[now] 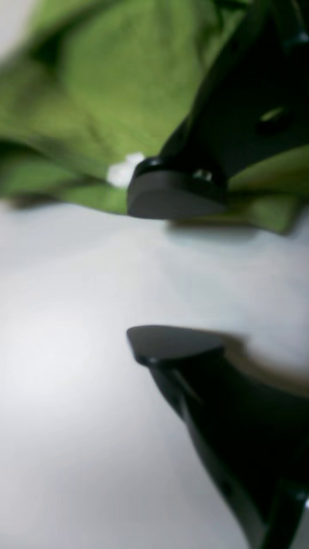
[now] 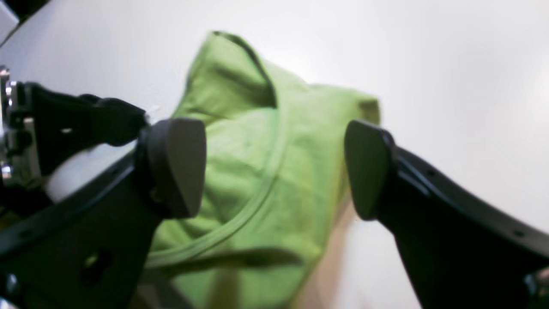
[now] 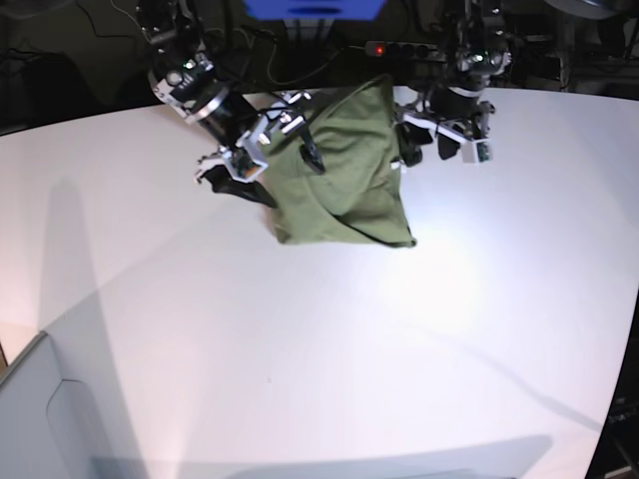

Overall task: Fold the T-shirt properly
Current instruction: 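Grasp the bundle's sides with both grippers and straighten it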

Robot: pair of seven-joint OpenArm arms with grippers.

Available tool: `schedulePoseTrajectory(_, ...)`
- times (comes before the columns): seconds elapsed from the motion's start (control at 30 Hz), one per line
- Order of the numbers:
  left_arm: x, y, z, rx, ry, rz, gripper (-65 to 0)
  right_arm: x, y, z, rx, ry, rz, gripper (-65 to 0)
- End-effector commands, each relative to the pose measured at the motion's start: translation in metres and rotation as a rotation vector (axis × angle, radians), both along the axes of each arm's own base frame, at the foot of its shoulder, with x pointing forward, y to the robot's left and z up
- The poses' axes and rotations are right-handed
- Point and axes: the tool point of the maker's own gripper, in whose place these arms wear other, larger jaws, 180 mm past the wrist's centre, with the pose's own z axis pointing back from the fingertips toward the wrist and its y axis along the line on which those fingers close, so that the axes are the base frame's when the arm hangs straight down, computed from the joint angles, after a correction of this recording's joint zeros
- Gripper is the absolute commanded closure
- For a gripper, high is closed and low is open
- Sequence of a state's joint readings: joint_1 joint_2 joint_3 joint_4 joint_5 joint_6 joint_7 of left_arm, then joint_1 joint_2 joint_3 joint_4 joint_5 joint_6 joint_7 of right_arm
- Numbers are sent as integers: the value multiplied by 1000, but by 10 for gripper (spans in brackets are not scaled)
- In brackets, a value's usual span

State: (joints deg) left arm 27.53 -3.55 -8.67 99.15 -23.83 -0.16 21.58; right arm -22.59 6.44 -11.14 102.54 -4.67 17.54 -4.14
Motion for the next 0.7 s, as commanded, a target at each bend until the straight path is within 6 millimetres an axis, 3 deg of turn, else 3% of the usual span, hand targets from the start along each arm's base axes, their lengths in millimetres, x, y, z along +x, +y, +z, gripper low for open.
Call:
schedulePoseTrajectory(0.0,2,-2,-2,-5,6,-8,-382,1,0,11,37,-31,-7,-489)
schedulePoseTrajectory(0.23,11,-27,-8,-39,6,-63,-381,1,-12,5,14,-13,-37,-489)
schedulePoseTrajectory(0.43,13,-43,7,-53,-30,-107,-381,-1,-16,3,10,-6,-50,-489)
schedulePoseTrajectory(0.67,6,-44,35,-49,-84,-113,-380,2,-28,1,-7,-5,-80,-489)
